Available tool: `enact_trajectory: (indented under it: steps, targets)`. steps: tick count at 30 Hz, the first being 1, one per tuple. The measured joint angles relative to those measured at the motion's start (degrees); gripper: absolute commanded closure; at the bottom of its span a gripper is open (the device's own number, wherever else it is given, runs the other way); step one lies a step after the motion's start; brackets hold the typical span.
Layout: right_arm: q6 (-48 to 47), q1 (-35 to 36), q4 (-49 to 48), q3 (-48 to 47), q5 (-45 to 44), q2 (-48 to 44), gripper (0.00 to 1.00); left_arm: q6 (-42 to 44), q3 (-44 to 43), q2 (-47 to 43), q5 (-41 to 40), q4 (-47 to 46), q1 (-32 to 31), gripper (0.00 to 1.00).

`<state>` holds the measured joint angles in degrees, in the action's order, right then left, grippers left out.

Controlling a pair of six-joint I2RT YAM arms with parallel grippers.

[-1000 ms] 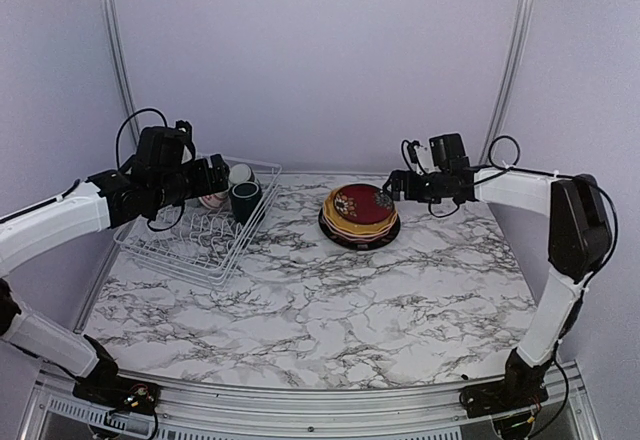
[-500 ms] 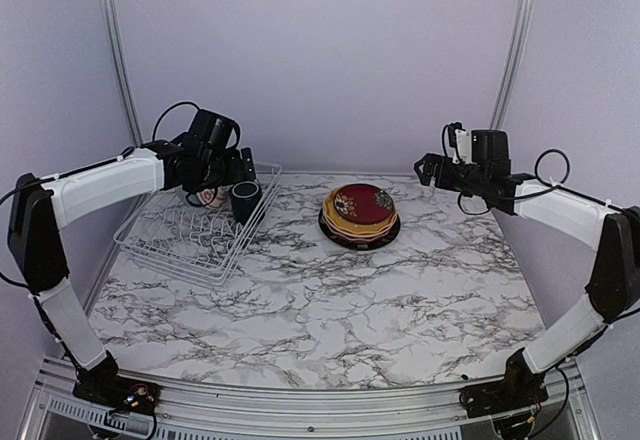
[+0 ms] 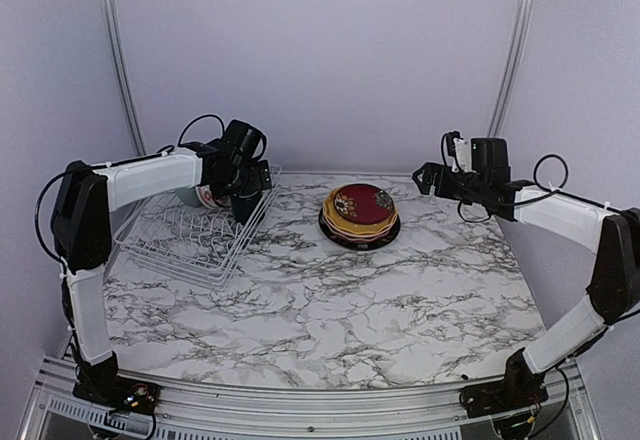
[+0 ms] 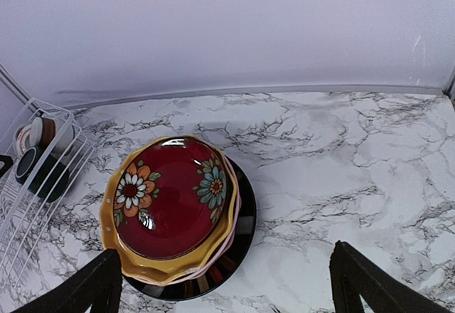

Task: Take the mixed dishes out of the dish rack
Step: Grab the cup from the dish rack.

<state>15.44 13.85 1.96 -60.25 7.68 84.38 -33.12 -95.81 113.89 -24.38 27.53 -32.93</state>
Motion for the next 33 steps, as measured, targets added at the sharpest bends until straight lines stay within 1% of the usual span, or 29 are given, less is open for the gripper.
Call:
enact_trajectory:
  steps: [10,20,33]
  targets:
    - [0.0,0.0,0.0,0.1,0.3,0.0,0.02,-1.9,-7.5,6.1,-1.9,3.9,0.0,0.01]
    - [-0.1,0.0,0.0,0.5,0.4,-0.1,0.02,-4.2,-11.2,10.4,-5.6,8.0,0.0,0.01]
    - [-0.1,0.0,0.0,1.0,0.4,-0.9,0.02,-6.8,-13.2,13.7,-5.6,8.9,1.2,0.01]
